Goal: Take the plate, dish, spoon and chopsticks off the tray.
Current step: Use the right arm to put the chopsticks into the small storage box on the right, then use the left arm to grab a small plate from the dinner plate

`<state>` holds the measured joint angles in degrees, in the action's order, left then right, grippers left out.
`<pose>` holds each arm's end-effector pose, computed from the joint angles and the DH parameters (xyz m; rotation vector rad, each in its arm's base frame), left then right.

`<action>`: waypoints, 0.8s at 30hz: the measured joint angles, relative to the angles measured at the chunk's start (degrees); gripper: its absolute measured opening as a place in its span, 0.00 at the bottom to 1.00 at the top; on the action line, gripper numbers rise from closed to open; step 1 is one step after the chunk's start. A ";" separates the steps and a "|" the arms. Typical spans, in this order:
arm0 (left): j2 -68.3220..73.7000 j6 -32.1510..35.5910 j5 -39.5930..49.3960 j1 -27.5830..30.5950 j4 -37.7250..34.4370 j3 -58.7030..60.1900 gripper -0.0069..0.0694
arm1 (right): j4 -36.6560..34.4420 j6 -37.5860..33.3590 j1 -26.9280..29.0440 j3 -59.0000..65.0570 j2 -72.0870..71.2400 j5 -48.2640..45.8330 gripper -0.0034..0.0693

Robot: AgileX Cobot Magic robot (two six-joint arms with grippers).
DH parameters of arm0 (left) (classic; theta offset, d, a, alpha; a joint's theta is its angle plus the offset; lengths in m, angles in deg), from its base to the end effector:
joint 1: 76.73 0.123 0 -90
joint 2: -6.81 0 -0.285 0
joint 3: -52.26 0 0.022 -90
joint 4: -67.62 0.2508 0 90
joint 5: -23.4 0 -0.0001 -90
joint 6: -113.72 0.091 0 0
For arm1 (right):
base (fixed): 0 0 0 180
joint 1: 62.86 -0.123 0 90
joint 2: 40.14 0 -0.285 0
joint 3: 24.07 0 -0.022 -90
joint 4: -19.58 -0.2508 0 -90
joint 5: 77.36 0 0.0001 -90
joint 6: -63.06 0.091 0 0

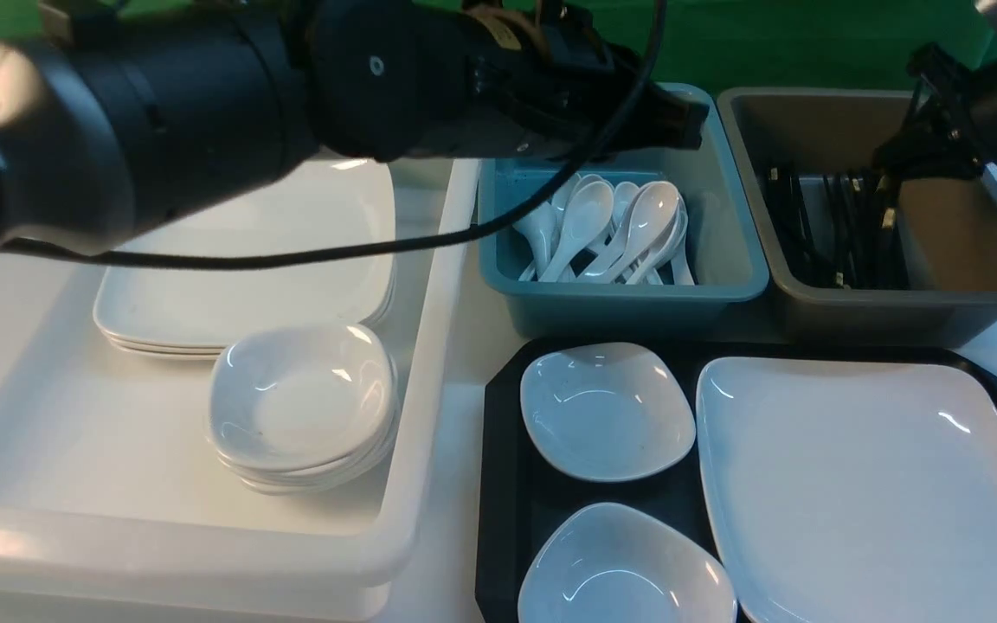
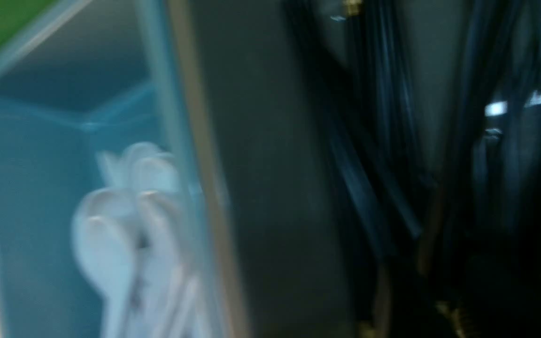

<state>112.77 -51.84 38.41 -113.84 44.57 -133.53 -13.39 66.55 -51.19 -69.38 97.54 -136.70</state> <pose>0.3228 -0.2558 0.3374 0.5790 1.9556 -0.6021 0.5040 -0.0606 0.2589 0.5508 2.4765 0.6922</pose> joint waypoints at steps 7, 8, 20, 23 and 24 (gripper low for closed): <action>0.24 0.00 7.00 0.00 0.19 -0.41 0.09 | 4.36 -0.47 -1.81 0.00 -0.08 -3.08 0.56; 0.24 0.00 9.80 0.00 0.39 -0.67 0.09 | 4.36 -0.98 -2.07 0.00 -0.26 -4.68 0.56; 0.24 -1.41 40.68 -1.07 4.80 -4.18 0.09 | 9.86 -12.98 -5.91 8.22 -26.30 -7.45 0.08; 1.30 -3.63 41.59 -3.85 9.29 -4.54 0.09 | 9.90 -17.23 -8.57 16.95 -37.52 -7.47 0.08; 2.29 -4.29 41.96 -5.27 10.80 -4.61 0.09 | 9.76 -18.53 -9.78 21.39 -42.05 -7.51 0.08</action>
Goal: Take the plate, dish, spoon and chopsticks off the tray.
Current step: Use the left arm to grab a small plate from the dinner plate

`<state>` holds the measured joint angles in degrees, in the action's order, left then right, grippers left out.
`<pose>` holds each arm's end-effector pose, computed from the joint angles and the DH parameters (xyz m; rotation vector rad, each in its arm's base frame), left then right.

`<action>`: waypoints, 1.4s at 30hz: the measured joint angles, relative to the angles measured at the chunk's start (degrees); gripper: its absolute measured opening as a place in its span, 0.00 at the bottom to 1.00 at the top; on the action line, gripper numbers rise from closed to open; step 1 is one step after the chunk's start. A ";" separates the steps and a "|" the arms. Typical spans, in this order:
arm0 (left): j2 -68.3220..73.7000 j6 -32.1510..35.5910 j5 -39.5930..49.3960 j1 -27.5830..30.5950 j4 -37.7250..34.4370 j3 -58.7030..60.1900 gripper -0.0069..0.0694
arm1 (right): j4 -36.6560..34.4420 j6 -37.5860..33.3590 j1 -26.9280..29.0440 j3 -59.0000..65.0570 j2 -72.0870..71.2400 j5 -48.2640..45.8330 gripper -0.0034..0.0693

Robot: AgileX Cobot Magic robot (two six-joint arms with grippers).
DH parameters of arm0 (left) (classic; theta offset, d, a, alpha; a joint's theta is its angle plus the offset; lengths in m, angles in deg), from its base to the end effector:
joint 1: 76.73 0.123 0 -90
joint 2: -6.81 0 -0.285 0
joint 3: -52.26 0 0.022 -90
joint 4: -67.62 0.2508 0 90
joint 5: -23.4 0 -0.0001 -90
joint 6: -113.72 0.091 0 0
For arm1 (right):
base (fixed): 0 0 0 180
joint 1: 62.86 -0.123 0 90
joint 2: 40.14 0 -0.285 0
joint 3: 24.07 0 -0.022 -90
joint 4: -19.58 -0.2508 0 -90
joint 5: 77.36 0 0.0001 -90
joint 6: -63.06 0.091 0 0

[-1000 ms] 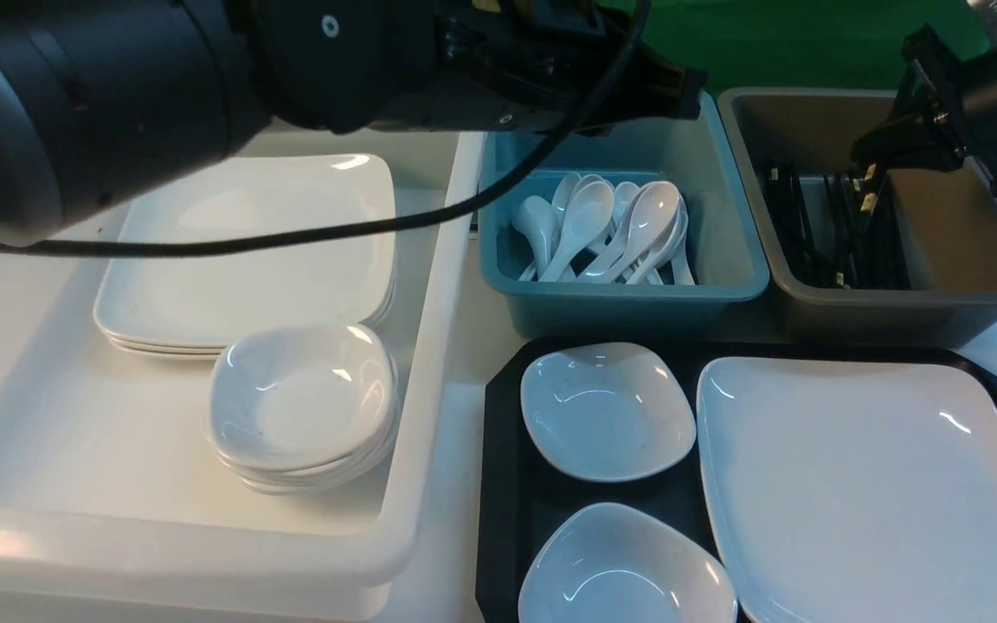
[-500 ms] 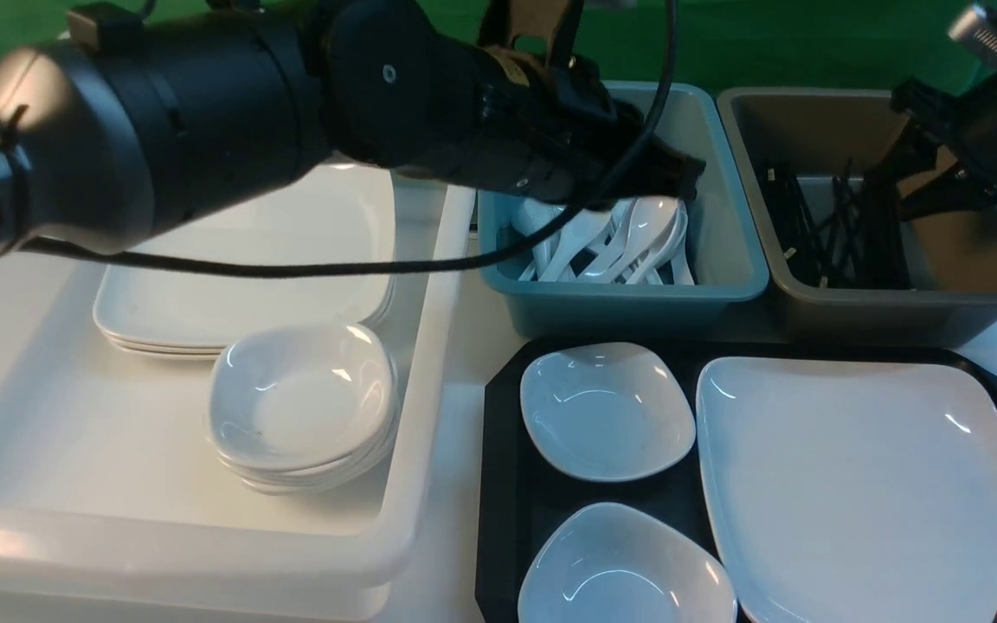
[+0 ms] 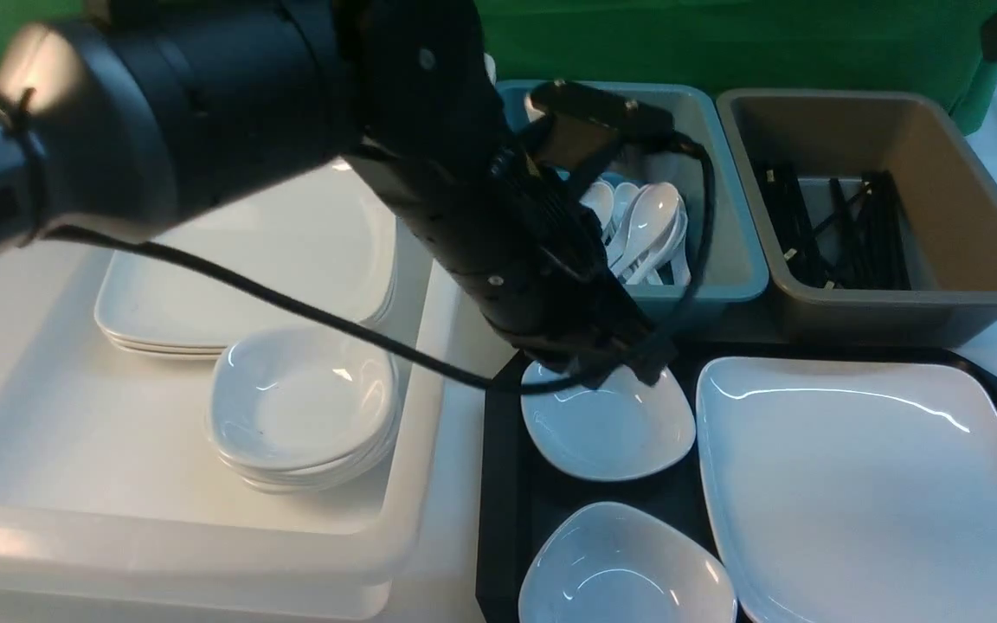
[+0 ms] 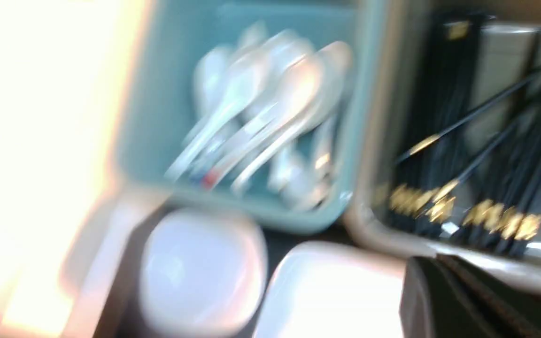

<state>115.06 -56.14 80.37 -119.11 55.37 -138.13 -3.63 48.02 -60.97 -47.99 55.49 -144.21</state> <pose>0.2695 -0.2678 0.3005 1.1186 2.5052 -0.4413 0.3181 0.0225 0.4444 -0.2471 2.3351 0.3787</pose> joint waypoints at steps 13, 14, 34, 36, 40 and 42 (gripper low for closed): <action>11.93 -3.75 1.45 -3.58 4.15 0.00 0.11 | 0.88 -2.74 -3.75 45.38 -36.91 12.01 0.09; 12.19 -3.89 0.91 -3.58 4.51 0.00 0.13 | 0.88 -3.18 -3.75 47.21 -38.78 12.44 0.09; 18.51 -7.86 -3.38 -3.58 7.35 -0.02 0.73 | 0.89 -5.50 -3.76 52.43 -46.74 13.73 0.10; 18.81 -8.04 -3.27 -3.58 7.15 -0.02 0.72 | 0.89 -5.50 -3.76 52.43 -46.74 13.92 0.10; 19.54 -8.40 -1.38 -3.58 5.96 -0.02 0.54 | 0.89 -5.50 -3.76 52.43 -46.74 14.20 0.10; 19.59 -8.44 -0.57 -3.58 5.70 -0.07 0.45 | 0.89 -5.50 -3.76 52.43 -46.74 14.25 0.10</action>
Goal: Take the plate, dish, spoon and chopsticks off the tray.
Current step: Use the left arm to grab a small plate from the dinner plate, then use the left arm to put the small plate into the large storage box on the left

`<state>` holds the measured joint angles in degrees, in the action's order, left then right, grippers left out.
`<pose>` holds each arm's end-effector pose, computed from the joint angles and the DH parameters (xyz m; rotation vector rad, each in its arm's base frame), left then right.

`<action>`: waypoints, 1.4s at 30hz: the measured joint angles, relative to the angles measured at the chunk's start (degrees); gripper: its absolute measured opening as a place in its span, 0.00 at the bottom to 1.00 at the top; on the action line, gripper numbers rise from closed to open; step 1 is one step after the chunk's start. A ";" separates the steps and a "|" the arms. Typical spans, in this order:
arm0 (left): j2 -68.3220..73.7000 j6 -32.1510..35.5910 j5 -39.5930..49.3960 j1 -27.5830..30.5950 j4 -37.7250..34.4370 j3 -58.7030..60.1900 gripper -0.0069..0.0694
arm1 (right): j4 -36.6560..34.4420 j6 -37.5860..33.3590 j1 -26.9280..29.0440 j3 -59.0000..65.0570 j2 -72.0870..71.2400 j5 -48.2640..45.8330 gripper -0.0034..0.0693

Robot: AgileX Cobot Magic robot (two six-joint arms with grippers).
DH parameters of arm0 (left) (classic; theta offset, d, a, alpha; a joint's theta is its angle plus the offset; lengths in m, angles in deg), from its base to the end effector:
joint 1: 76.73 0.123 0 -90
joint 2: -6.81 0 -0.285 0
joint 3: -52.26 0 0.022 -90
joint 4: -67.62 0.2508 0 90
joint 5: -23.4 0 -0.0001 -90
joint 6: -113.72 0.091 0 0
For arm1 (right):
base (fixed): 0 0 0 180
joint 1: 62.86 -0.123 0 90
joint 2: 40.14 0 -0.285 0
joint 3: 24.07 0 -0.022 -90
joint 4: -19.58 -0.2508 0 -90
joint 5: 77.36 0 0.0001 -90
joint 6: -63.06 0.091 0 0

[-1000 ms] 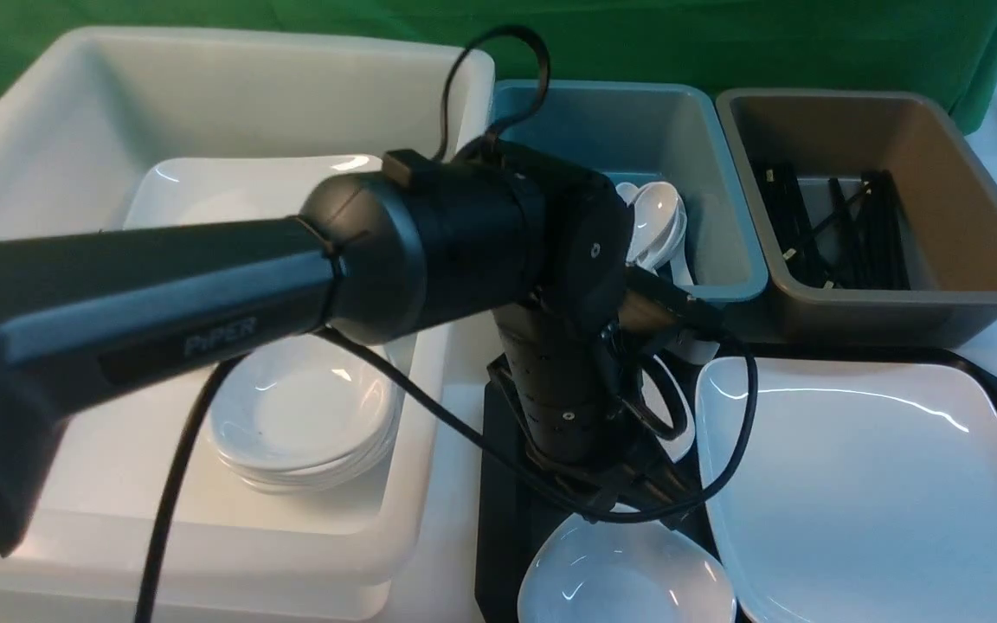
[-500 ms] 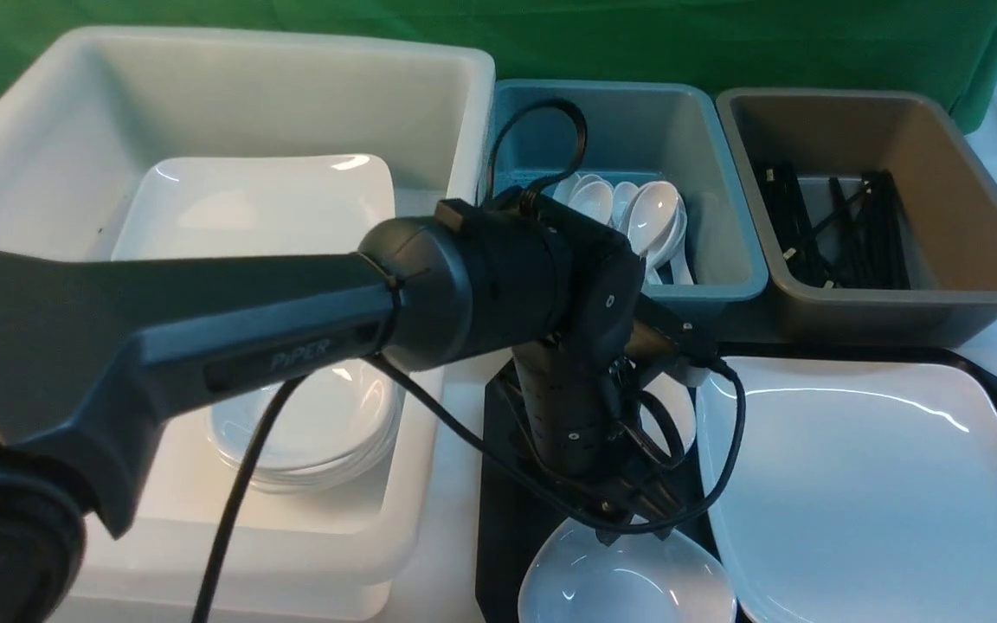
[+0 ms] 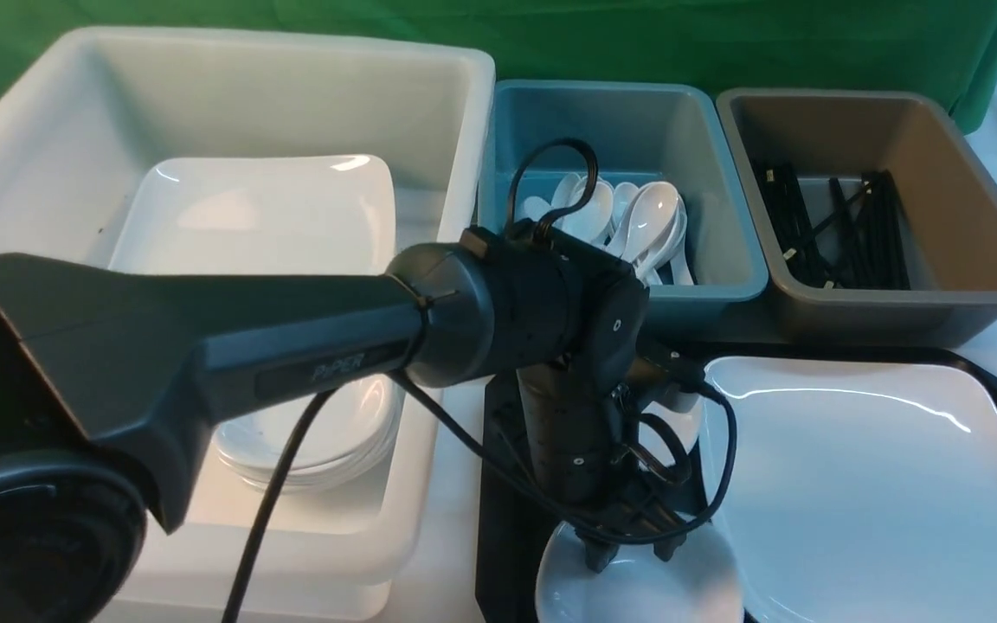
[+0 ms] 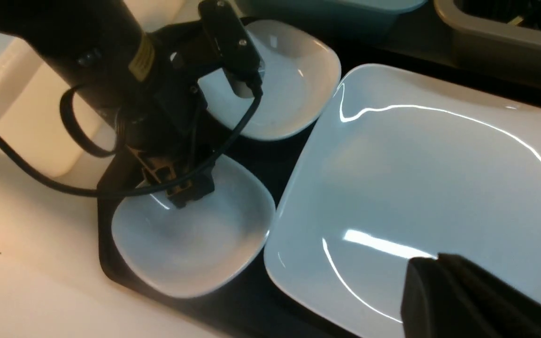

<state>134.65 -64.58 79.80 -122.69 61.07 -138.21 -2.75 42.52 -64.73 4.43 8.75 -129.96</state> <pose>0.2841 -0.3063 0.1623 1.1588 2.8445 -0.2034 0.1201 0.0314 0.3607 -0.3279 2.1864 0.2965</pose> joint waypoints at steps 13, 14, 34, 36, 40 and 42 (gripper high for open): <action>-9.97 -0.26 4.01 0.00 0.87 -0.42 0.14 | 0.00 -0.24 0.00 0.00 0.00 1.24 0.10; -11.09 -0.26 4.01 0.09 1.11 -0.42 0.14 | 0.00 -0.55 0.00 0.00 0.00 1.24 0.10; -33.15 11.57 9.95 32.43 -16.52 1.32 0.14 | -29.17 -24.20 -1.65 -9.30 9.76 -5.98 0.09; -34.01 13.98 10.69 36.93 -17.08 2.47 0.14 | -29.87 -24.20 -3.61 -11.39 12.24 -6.68 0.09; -35.53 19.37 11.05 48.01 -18.09 8.48 0.14 | -27.61 -21.69 -15.65 -16.80 19.78 -3.72 0.09; -35.54 23.09 9.26 50.55 -18.24 11.10 0.14 | -22.66 -17.24 -22.13 -18.73 23.05 -0.20 0.09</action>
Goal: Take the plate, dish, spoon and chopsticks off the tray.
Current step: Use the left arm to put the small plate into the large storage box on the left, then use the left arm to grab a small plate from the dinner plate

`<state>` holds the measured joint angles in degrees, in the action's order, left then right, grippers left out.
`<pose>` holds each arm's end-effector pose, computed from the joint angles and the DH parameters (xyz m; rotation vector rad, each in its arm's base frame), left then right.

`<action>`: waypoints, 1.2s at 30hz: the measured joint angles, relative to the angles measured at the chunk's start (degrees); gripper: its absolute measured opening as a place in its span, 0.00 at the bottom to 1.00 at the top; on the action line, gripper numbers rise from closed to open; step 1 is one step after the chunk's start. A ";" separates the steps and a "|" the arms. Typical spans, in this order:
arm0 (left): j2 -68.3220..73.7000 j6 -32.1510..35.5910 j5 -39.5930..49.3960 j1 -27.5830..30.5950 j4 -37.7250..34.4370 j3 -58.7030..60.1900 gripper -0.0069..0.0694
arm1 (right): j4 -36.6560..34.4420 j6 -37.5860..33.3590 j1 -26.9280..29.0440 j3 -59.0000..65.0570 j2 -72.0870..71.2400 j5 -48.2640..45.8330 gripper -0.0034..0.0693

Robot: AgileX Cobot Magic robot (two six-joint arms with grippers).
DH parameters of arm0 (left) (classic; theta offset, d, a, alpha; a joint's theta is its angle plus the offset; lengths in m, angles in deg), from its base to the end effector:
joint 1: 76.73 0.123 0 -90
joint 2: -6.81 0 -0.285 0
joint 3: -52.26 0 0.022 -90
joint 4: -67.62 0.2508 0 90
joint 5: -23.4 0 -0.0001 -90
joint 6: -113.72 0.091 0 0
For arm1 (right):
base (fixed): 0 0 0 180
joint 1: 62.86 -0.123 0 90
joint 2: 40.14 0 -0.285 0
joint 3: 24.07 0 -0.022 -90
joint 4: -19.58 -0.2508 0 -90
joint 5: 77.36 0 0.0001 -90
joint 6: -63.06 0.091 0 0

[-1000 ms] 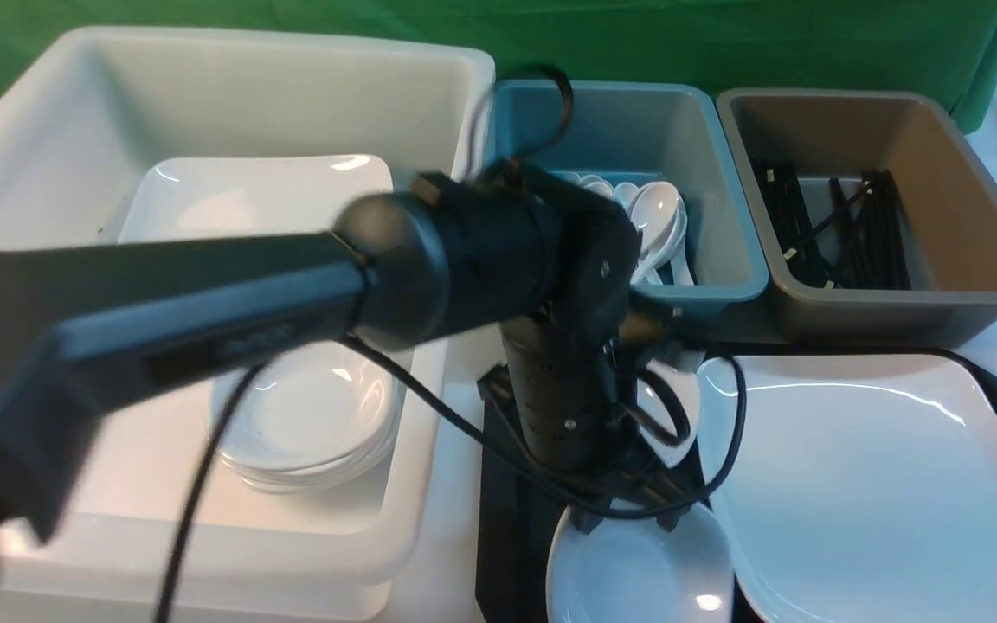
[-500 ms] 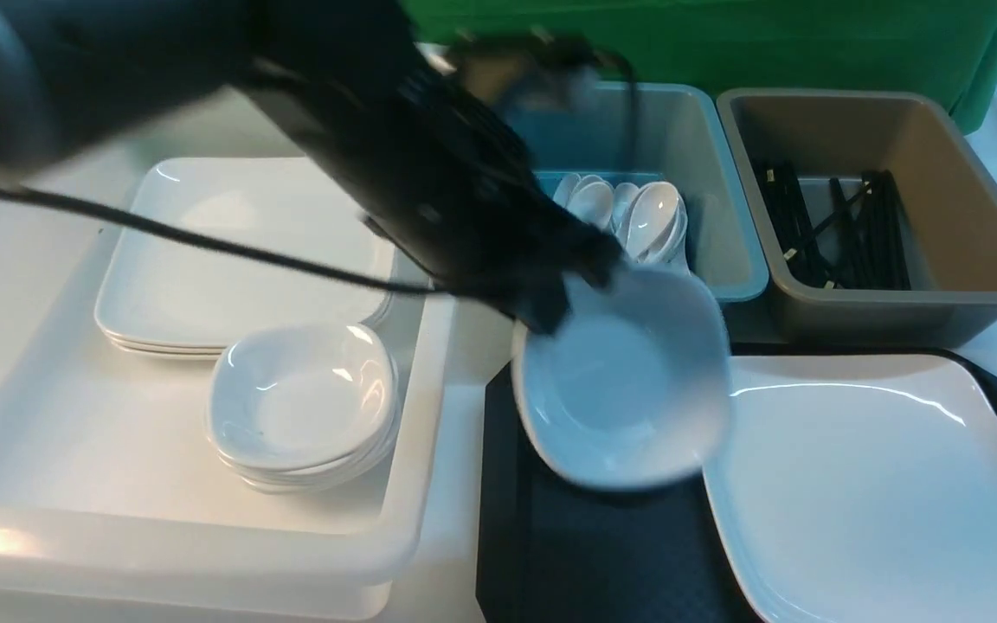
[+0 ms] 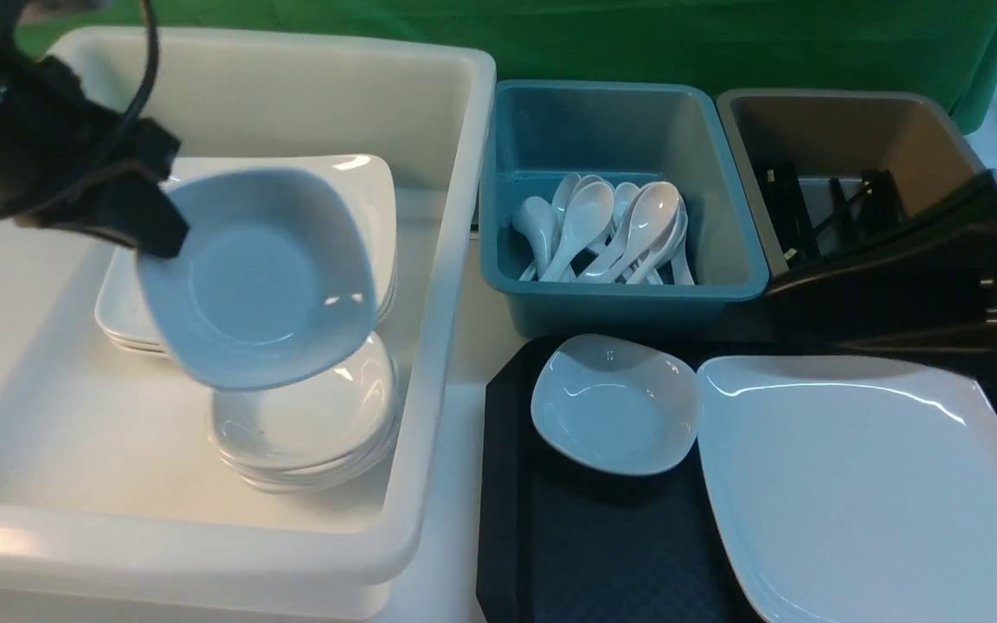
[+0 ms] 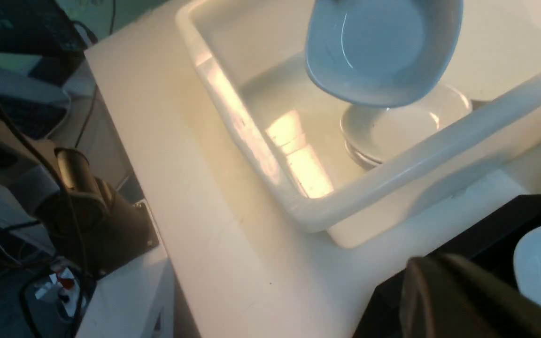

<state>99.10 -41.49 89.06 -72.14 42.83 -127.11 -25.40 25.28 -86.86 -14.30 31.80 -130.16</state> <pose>0.2983 -0.0109 0.3399 0.3263 2.6259 -0.4289 0.1787 0.1357 0.4090 -0.8998 1.9747 0.8222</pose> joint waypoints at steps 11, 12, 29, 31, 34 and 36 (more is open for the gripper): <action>6.28 12.45 -7.70 1.51 -4.37 6.11 0.14 | 24.53 22.29 -19.35 -12.02 16.22 9.17 0.09; 7.18 13.01 -7.71 1.33 -4.31 6.11 0.14 | 24.77 22.40 -19.99 -13.16 17.28 9.33 0.09; 10.06 7.19 -12.08 -3.43 8.58 3.08 0.77 | 26.98 23.19 -20.84 -15.70 20.97 7.80 0.10; 7.75 5.32 -11.32 -3.43 9.40 0.59 0.87 | 29.58 23.28 -20.84 -15.70 20.39 6.76 0.10; 4.11 3.47 -10.87 -4.73 7.93 -2.66 0.89 | 38.82 27.63 -20.76 -15.70 18.20 4.69 0.10; 1.92 2.65 -10.50 -7.04 6.55 -3.71 0.84 | 43.87 31.54 -20.27 -15.70 16.56 3.16 0.10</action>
<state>101.02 -38.84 78.57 -79.19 49.38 -130.82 18.47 56.82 -107.13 -30.00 48.35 -127.01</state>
